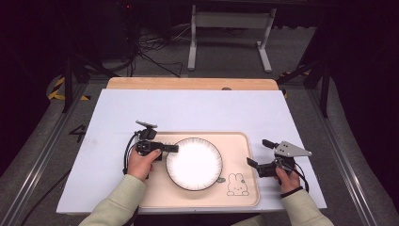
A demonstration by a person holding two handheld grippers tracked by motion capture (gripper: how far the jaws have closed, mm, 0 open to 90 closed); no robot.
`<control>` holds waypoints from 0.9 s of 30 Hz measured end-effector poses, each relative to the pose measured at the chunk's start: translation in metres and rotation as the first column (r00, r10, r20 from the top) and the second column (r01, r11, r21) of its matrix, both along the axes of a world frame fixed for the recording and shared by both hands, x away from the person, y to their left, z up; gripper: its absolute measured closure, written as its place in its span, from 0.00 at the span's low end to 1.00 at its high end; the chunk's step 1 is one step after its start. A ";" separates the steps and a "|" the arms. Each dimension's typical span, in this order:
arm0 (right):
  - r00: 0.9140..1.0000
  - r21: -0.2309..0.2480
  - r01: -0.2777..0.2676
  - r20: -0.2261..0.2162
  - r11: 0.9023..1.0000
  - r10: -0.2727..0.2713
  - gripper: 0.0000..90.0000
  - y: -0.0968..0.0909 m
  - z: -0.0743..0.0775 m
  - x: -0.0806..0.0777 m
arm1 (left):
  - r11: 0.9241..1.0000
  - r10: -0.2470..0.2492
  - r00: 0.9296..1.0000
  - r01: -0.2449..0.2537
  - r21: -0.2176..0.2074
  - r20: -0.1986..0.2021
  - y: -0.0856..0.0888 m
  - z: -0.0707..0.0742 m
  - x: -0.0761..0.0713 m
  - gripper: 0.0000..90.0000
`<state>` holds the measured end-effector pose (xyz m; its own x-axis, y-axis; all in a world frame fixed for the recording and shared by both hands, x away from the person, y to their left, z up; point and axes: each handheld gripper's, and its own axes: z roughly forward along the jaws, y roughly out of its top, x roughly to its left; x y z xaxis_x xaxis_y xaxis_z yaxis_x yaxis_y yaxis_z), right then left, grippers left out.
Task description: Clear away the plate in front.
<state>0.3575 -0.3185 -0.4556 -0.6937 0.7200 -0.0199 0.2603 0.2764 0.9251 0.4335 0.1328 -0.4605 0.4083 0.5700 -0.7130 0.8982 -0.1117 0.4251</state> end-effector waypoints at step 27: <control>1.000 0.005 -0.001 -0.013 1.000 0.001 0.03 0.000 0.000 0.002 | 0.999 0.027 0.876 -0.013 -0.032 0.481 0.008 0.042 -0.024 0.37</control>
